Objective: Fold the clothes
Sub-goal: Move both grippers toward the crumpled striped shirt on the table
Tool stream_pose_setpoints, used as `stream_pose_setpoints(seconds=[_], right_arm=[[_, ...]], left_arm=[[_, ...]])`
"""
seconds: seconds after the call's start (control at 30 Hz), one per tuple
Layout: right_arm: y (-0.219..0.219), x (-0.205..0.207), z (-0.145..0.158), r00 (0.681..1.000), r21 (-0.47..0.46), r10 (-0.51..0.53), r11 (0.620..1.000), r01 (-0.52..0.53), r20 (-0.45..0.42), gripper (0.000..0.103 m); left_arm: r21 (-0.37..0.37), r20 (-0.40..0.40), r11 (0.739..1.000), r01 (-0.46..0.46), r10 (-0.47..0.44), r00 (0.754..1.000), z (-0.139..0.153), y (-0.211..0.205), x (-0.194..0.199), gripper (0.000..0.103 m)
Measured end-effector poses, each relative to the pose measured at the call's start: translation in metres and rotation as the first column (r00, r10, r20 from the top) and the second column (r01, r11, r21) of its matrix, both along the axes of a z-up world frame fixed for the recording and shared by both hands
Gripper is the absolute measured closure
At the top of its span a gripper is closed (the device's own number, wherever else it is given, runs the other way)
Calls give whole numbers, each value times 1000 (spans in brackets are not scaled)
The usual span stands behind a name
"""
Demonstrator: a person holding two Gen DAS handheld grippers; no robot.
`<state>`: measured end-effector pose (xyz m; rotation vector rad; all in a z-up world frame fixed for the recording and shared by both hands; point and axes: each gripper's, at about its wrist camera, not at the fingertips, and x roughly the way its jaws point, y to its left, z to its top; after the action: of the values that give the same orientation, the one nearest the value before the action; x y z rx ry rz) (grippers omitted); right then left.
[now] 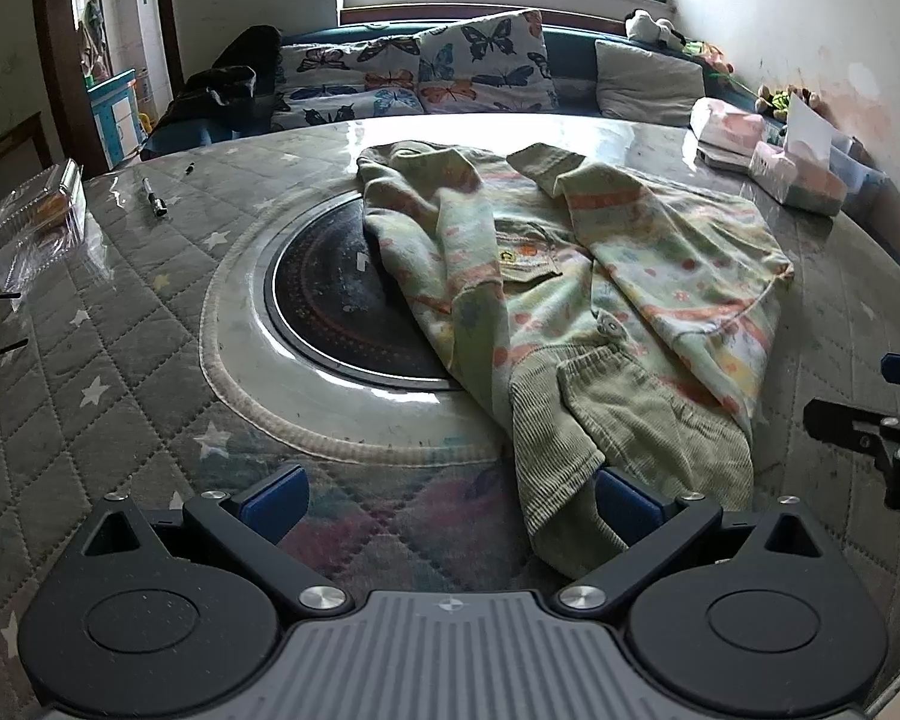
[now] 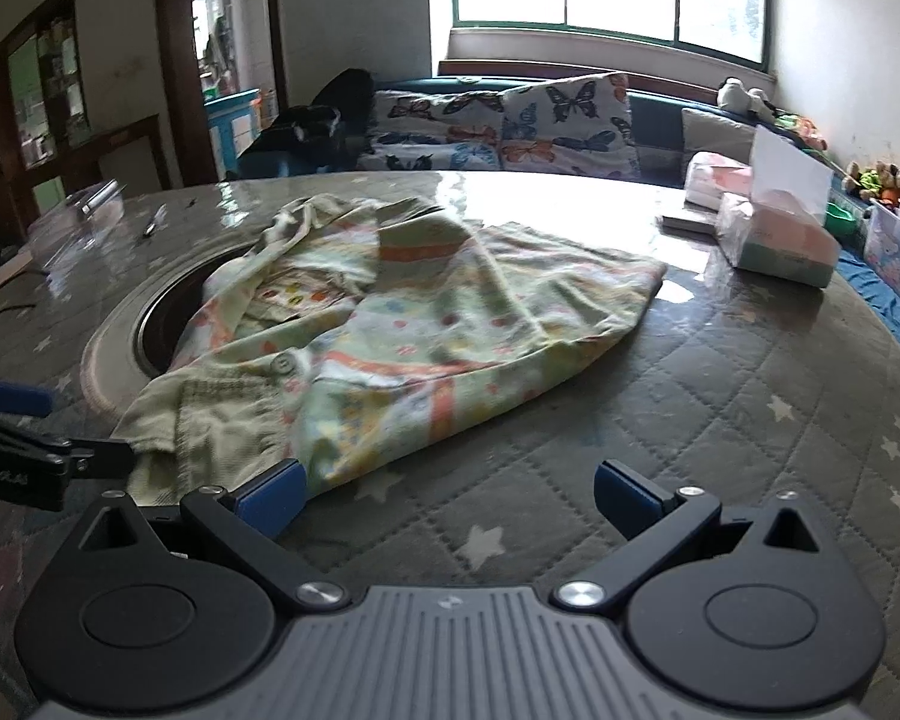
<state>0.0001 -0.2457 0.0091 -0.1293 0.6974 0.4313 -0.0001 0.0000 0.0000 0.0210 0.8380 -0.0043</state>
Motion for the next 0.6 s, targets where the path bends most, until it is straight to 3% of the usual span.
stream_pose_setpoints(seconds=[0.6], right_arm=[[15, -15, -5, 999, -2, -50, 999, 50, 10, 0]], left_arm=[[33, -40, 999, 22, -20, 999, -3, -7, -2, 0]])
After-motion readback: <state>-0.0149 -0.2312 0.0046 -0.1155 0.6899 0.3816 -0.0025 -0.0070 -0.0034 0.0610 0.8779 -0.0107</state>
